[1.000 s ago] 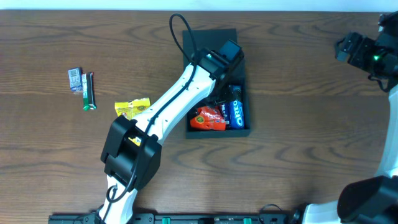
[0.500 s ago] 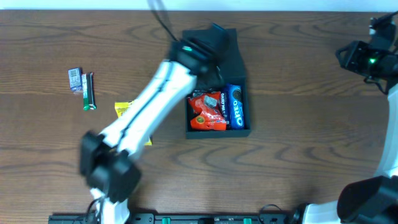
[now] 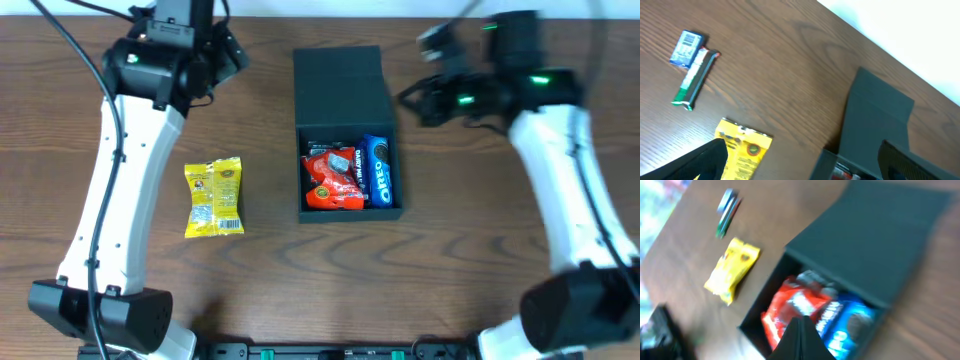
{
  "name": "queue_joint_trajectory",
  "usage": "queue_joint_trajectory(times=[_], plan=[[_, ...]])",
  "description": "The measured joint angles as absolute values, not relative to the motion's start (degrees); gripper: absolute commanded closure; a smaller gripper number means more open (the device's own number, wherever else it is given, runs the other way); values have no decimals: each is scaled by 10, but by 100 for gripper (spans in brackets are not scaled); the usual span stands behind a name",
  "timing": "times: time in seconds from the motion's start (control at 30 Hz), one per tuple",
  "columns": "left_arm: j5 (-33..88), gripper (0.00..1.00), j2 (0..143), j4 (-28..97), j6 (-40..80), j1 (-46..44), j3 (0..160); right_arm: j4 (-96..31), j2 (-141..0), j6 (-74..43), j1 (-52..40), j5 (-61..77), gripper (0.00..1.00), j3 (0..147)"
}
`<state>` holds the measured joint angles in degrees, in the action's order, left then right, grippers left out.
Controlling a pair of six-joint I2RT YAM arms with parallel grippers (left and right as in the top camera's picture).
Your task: Pack container
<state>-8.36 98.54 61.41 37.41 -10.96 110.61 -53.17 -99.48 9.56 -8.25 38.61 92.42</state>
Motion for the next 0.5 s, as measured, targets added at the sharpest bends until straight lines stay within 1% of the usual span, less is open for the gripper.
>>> queue_joint_trajectory(times=[0.13,0.27,0.5], plan=[[-79,5,986,613,352,-83,1106,-557,-1060,114,-138,392,99,920],[-77,5,986,615,329,-55,1106,-595,-1107,147,-182,403,99,912],[-77,5,986,615,299,-38,1106,-619,-1114,191,-240,392,99,909]])
